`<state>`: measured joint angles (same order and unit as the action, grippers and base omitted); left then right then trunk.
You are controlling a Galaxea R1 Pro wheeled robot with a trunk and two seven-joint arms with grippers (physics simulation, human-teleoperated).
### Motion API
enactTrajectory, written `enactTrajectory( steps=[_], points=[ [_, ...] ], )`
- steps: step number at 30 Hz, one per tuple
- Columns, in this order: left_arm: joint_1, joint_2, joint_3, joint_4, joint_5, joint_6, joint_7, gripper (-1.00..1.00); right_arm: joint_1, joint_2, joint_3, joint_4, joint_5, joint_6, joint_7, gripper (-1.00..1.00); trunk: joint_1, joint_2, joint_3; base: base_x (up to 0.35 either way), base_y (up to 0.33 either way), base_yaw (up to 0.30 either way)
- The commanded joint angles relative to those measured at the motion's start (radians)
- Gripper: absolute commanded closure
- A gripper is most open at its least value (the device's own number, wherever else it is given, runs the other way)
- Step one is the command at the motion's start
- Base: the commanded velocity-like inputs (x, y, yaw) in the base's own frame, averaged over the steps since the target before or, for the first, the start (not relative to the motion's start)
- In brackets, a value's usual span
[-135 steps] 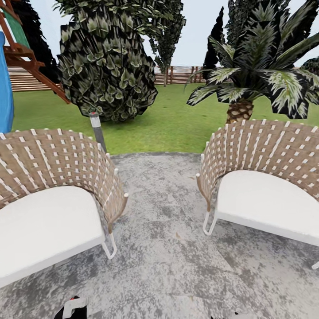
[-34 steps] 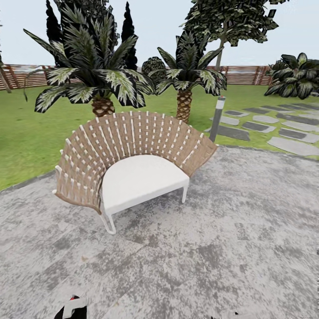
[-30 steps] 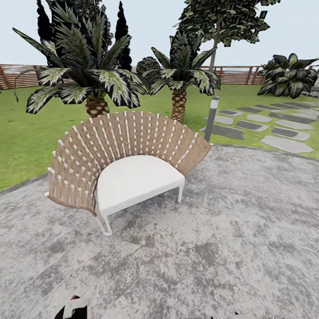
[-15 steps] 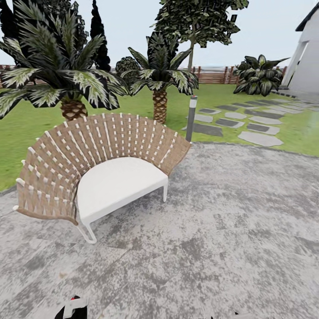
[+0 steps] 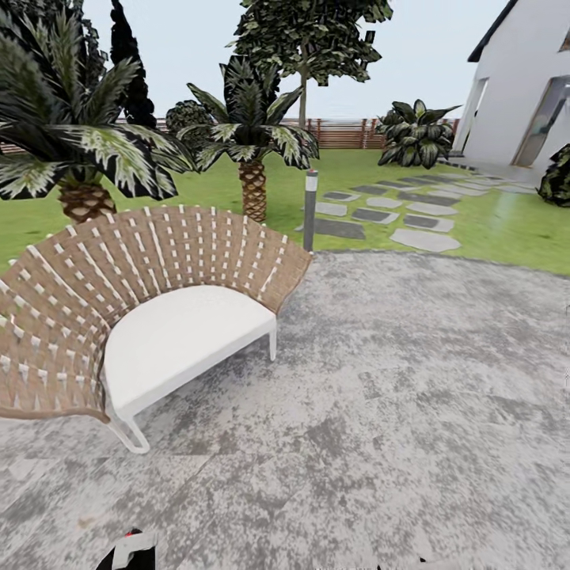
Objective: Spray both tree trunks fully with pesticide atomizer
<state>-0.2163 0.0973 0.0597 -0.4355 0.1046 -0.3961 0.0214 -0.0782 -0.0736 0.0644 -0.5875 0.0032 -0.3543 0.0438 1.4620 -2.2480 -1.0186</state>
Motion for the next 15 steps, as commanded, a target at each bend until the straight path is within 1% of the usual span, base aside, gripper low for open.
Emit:
enactTrajectory(
  steps=[1,15],
  points=[
    [0.000,0.000,0.000,0.000,-0.001,0.000,0.000,1.00,0.000,0.000,0.000,0.000,0.000,0.000,0.000,-1.00,0.000,0.000,0.000,0.000,0.028,-0.268],
    [0.000,-0.001,-0.001,0.001,-0.003,-0.001,0.000,1.00,0.000,0.002,-0.005,-0.001,-0.005,0.002,-0.002,-1.00,0.000,0.000,0.000,0.000,0.003,-0.275]
  ],
)
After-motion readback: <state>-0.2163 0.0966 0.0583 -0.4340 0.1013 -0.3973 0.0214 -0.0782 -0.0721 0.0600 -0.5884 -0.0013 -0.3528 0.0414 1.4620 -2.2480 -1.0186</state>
